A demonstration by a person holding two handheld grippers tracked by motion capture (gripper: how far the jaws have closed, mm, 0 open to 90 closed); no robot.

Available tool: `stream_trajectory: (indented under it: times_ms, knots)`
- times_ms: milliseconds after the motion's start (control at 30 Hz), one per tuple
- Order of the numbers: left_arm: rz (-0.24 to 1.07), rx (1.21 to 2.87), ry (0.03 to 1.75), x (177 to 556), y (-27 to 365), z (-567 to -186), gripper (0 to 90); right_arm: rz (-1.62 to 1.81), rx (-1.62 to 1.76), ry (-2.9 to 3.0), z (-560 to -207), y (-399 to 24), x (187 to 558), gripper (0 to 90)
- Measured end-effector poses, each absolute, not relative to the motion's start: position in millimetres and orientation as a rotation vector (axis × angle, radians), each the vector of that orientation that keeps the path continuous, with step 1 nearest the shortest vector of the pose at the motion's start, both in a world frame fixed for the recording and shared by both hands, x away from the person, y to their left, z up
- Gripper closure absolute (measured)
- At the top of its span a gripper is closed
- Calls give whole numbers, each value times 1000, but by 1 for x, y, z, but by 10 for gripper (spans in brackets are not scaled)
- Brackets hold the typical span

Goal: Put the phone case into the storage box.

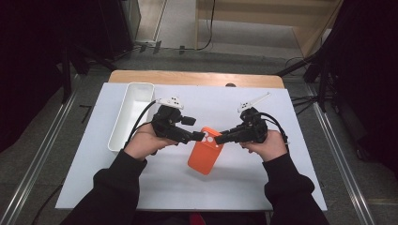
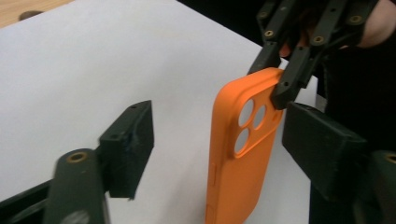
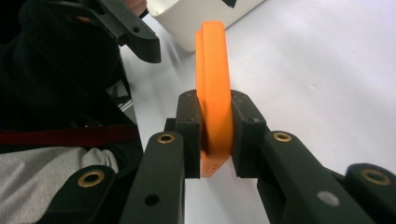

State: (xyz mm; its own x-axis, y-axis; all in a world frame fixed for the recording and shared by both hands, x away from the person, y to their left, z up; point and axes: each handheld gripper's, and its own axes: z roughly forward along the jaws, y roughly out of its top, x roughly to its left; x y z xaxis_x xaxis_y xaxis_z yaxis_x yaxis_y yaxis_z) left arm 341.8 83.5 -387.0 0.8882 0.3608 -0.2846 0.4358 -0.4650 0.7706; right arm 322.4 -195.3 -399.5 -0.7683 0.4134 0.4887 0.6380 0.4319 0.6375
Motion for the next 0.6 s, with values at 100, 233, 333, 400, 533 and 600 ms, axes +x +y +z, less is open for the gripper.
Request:
stream_trajectory:
  times_ms: [100, 233, 333, 400, 533, 600]
  knots:
    - [-95, 2095, 581, 343, 84, -387, 244, -1243, -942, -2424, -399, -196, 322, 745]
    - [-76, 2088, 587, 343, 85, -387, 244, -1238, -980, -2429, -399, -198, 323, 746]
    - [-64, 2088, 603, 344, 85, -388, 244, -1248, -985, -2430, -398, -199, 323, 745]
    - [-53, 2095, 608, 344, 85, -389, 244, -1255, -997, -2432, -398, -199, 323, 745]
    - [-38, 2098, 611, 345, 84, -390, 220, -1240, -1049, -2431, -397, -198, 323, 746]
    - [-24, 2098, 609, 344, 84, -390, 218, -1238, -1067, -2432, -396, -198, 323, 745]
